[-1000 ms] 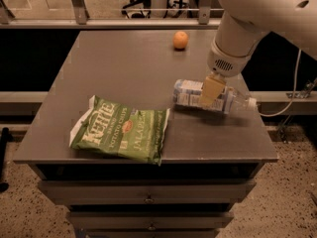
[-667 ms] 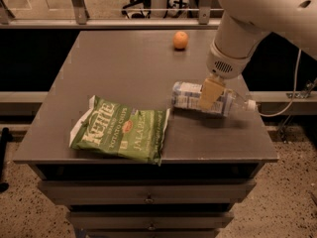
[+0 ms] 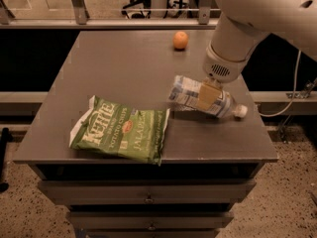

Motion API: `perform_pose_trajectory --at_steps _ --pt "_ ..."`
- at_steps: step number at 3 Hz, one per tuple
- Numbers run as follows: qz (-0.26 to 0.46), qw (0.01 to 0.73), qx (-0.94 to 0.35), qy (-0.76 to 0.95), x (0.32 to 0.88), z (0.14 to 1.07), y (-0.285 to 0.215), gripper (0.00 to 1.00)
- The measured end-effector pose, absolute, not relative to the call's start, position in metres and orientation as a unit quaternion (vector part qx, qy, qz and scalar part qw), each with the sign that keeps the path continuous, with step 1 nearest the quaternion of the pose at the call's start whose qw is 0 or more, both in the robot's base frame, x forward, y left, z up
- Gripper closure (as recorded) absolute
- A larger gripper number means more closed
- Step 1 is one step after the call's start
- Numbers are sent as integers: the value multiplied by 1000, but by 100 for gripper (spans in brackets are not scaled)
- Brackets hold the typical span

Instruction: Move blue plastic bottle near green jalapeno chip bag

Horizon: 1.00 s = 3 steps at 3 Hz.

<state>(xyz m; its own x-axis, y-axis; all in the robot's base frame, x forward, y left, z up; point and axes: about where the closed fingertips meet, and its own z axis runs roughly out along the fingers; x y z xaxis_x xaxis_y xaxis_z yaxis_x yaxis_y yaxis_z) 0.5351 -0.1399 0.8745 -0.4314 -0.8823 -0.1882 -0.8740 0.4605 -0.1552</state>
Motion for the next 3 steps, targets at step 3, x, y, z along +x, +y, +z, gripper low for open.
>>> perform_pose_trajectory --at_steps 3 --pt "12 161 -508 846 535 891 -140 0"
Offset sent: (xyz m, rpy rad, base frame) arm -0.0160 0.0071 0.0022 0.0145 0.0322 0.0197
